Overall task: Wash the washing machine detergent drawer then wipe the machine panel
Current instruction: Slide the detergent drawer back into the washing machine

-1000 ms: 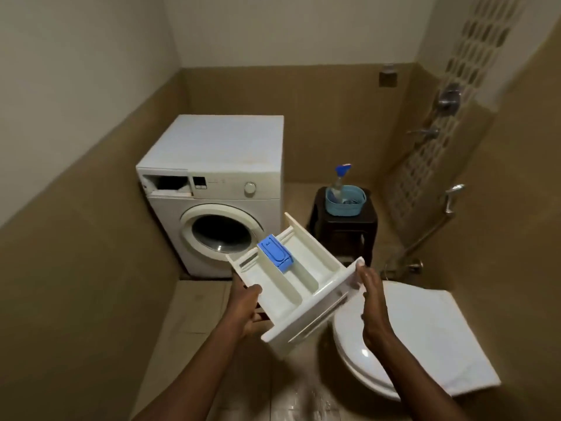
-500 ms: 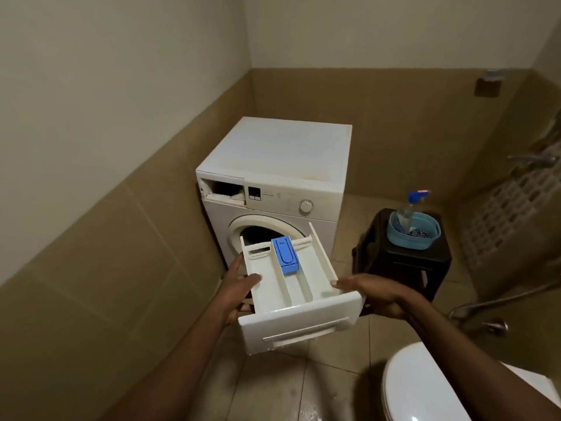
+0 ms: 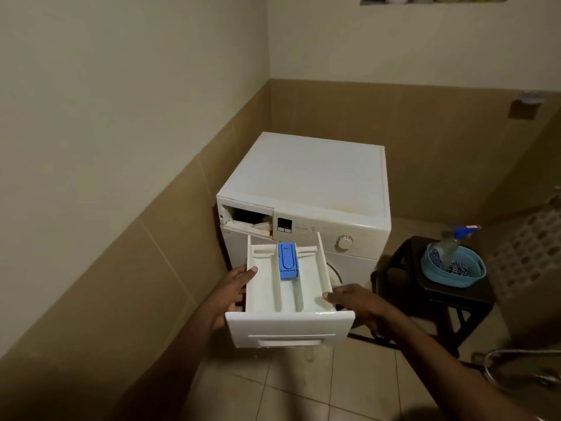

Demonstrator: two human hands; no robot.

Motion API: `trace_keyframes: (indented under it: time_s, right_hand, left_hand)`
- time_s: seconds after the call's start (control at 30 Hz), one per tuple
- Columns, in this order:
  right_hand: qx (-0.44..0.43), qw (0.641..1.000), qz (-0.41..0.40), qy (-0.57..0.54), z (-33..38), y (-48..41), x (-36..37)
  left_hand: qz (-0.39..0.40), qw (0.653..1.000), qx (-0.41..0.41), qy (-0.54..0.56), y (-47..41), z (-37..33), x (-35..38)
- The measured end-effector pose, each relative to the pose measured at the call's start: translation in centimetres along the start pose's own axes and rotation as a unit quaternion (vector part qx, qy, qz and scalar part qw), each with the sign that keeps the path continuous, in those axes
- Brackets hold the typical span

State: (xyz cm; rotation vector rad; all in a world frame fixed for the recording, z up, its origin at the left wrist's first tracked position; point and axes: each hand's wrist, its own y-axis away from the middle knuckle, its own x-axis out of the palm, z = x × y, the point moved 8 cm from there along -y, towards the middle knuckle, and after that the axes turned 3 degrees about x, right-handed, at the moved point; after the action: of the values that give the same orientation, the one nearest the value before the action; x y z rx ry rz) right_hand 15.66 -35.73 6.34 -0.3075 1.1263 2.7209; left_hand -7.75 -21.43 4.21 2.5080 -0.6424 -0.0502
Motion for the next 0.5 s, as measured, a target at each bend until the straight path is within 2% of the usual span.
trace_keyframes:
  time_s: [0.1, 0.17, 0.23, 0.3, 0.37, 0.43, 0.5]
  right_hand:
    - [-0.007, 1.0, -0.011, -0.016, 2.6, -2.3, 1.2]
    - [-0.007, 1.0, -0.019, -0.024, 3.9, -4.1, 1.9]
    - [-0.01, 0.999, -0.028, -0.024, 4.9, -5.9, 2.6]
    - [-0.008, 0.999, -0.033, -0.02, 5.8, -7.6, 3.4]
    - [0.001, 0.999, -0.033, -0.02, 6.4, -9.3, 4.3]
    - [0.007, 0.999, -0.025, -0.029, 6.9, -11.0, 5.4]
    - [0.013, 0.998, -0.016, -0.053, 7.2, -12.4, 6.6]
  left_hand:
    - [-0.005, 0.999, 0.015, 0.03, -2.0, -1.4, -2.4]
    - [-0.045, 0.997, 0.018, 0.061, -3.0, -1.4, -4.2]
    - [-0.133, 0.987, 0.015, 0.095, -3.6, -0.5, -6.4]
    - [-0.239, 0.96, 0.021, 0.143, -3.2, 0.5, -8.3]
    - [-0.303, 0.93, 0.022, 0.207, -2.7, 1.4, -9.0]
    - [-0.322, 0.917, -0.019, 0.236, -2.7, 2.4, -9.1]
    - [-0.291, 0.932, -0.072, 0.203, -2.8, 2.5, -8.3]
